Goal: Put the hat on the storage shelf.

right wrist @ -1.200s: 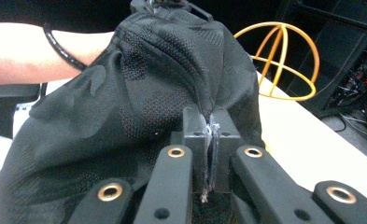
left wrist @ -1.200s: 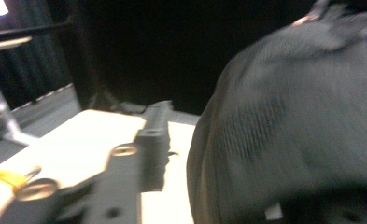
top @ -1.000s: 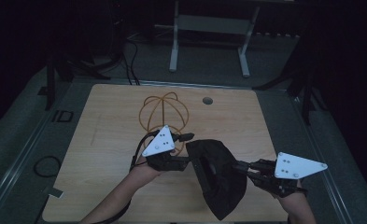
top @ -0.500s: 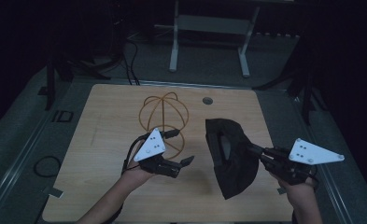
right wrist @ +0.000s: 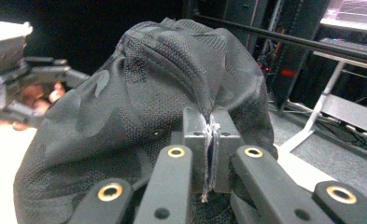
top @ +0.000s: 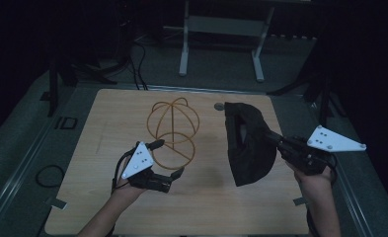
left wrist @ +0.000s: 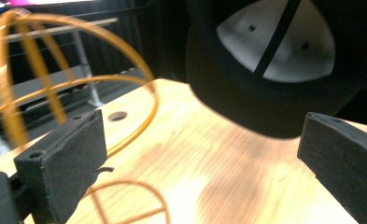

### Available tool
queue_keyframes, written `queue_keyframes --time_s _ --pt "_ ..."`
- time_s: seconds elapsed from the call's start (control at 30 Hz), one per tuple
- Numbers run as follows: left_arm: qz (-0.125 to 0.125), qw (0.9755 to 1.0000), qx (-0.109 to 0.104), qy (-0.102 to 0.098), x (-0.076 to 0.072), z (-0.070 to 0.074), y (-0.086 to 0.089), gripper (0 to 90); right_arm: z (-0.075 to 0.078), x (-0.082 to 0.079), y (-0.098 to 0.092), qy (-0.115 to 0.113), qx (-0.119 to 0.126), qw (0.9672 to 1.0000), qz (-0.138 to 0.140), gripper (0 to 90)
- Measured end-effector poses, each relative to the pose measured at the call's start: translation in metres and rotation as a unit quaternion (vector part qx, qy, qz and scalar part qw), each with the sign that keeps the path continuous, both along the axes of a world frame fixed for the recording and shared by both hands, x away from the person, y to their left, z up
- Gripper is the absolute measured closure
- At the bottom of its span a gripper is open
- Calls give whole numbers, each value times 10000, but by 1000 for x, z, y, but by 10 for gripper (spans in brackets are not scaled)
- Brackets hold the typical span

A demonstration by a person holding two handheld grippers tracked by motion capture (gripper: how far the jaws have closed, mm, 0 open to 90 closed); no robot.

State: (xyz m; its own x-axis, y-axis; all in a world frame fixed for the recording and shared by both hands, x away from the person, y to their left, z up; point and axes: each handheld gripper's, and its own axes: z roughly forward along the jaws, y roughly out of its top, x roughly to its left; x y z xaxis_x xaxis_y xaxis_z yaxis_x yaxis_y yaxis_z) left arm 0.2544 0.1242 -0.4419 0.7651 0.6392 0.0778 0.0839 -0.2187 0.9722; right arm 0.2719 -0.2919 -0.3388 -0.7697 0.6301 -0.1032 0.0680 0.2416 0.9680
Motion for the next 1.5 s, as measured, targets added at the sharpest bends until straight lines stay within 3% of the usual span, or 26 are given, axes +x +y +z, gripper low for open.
queue_keyframes --time_s 0.37,0.87,1.2,1.5 --pt "530 9982 187 218 -7 -37 37 20 17 27 24 14 35 10000 -6 877" --pt "1198 9920 -92 394 -24 -73 79 20 31 62 80 71 -196 9997 135 877" --pt "1476 9879 -108 463 -29 -89 93 21 23 75 116 240 -384 9985 301 876" --pt "1509 9873 -139 474 -29 -94 97 20 12 87 145 441 -507 9965 502 876"
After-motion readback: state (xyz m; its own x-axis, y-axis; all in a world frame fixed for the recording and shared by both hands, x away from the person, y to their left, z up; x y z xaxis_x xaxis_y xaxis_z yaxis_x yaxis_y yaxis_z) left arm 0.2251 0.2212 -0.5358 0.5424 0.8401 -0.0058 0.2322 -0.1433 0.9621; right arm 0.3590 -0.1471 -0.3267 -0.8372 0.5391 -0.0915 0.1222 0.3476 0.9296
